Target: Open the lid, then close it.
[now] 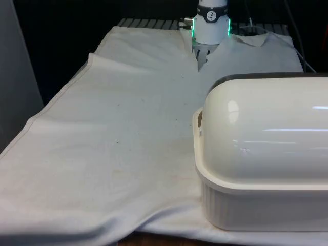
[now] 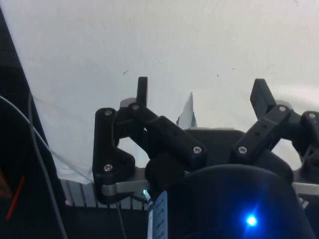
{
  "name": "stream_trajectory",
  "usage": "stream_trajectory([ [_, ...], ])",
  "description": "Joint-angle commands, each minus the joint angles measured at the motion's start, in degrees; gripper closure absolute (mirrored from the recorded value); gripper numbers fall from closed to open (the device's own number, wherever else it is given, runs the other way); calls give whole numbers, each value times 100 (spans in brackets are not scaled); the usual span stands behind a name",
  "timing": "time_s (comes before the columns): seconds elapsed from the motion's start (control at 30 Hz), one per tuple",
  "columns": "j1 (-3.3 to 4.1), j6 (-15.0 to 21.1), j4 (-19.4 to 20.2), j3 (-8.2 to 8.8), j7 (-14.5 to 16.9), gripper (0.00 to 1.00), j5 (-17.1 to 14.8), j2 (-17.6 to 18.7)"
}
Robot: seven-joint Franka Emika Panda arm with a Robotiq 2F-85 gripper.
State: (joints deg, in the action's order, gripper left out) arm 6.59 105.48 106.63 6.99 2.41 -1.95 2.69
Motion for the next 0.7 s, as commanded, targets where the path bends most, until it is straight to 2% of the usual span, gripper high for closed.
stream_trajectory([
  [0.0,0,6,0,0,-6,2,0,0],
  [0.1,0,6,0,0,-6,11,0,0],
  [0.23,0,6,0,0,-6,34,0,0],
  [0.27,0,0,0,0,-6,48,0,0],
  [0.33,0,0,0,0,0,59,0,0],
  [0.37,0,0,0,0,-6,59,0,0],
  [0.43,0,0,0,0,-6,70,0,0],
  [0.47,0,0,0,0,-6,75,0,0],
  [0.5,0,0,0,0,-6,86,0,0],
  [0.57,0,0,0,0,-6,97,0,-6],
  [0.6,0,0,0,0,0,100,0,0],
  [0.67,0,40,57,-6,17,100,-17,-46],
])
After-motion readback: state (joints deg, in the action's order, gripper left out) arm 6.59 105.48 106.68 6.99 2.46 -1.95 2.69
